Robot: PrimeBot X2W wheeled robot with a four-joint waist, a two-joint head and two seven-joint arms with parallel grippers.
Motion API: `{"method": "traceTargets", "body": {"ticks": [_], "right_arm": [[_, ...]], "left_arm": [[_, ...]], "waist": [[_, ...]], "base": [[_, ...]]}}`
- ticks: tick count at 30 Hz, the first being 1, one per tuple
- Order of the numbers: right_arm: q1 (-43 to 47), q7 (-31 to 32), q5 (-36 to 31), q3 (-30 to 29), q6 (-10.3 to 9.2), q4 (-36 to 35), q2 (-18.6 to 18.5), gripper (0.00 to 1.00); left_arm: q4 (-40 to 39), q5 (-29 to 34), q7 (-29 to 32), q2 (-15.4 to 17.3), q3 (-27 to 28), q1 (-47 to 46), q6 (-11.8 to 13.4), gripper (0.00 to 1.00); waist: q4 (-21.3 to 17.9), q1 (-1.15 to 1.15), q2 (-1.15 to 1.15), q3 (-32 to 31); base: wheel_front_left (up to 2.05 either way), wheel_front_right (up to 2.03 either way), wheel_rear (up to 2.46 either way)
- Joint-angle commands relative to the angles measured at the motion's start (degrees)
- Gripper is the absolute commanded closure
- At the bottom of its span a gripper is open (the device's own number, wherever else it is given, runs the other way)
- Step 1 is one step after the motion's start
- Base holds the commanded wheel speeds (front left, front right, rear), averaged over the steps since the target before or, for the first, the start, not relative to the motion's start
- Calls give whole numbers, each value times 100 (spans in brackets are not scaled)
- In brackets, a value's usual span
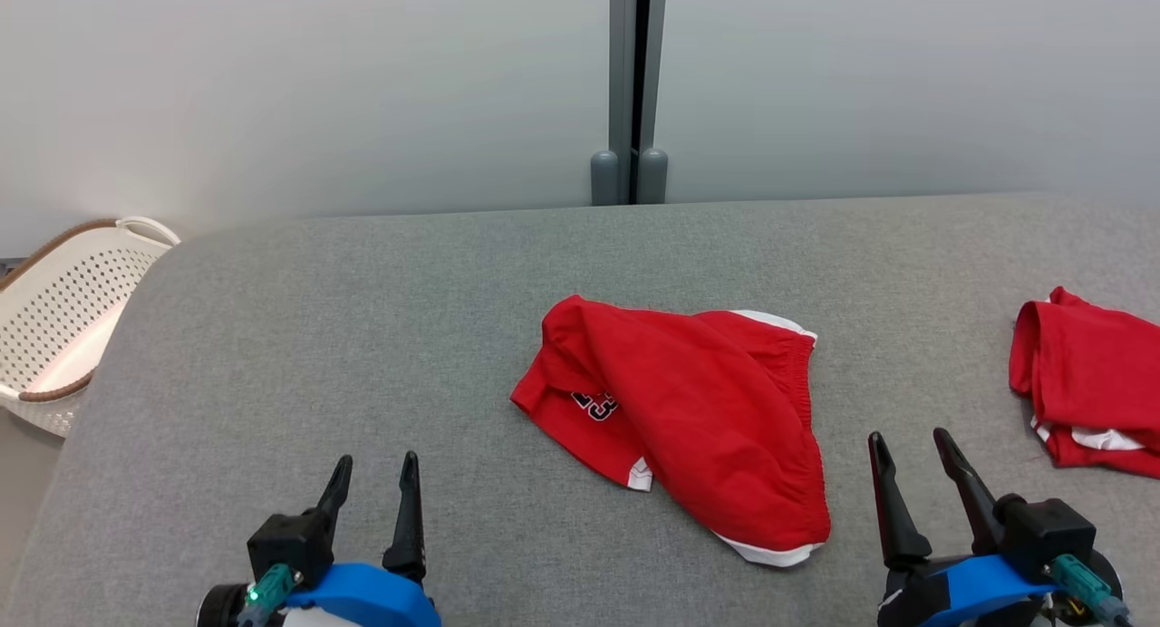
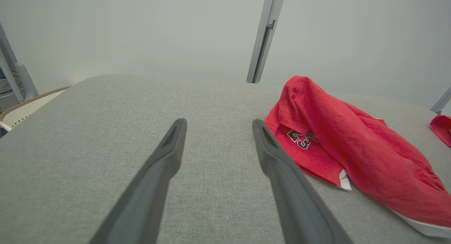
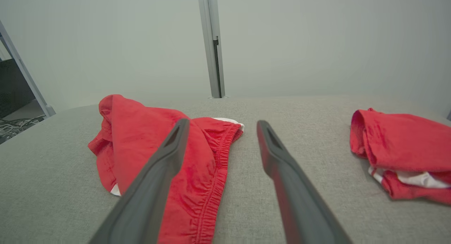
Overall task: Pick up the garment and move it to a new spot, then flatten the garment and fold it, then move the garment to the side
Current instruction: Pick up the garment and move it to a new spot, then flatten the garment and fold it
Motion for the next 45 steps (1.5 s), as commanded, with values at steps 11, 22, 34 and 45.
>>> {"method": "traceTargets", "body": {"ticks": [11, 22, 34, 45], "right_arm": [[232, -31, -36, 123, 1, 207, -7, 0], [204, -32, -77, 128, 1, 265, -7, 0], [176, 21, -313, 165, 1, 1068, -6, 0], [-520, 105, -974, 249, 1, 2244, -11, 0]], "left_arm": [[-242, 263, -27, -118, 326, 428, -12, 0], [-189, 355, -28, -195, 450, 460, -107, 0], [-147, 479, -28, -247, 530, 417, -140, 0], [-107, 565, -28, -308, 550, 264, -181, 0]], "waist": [[29, 0, 0, -100], [13, 0, 0, -87], [101, 0, 0, 17], [448, 0, 0, 316]], "base": [[0, 0, 0], [0, 0, 0], [0, 0, 0], [0, 0, 0]]}}
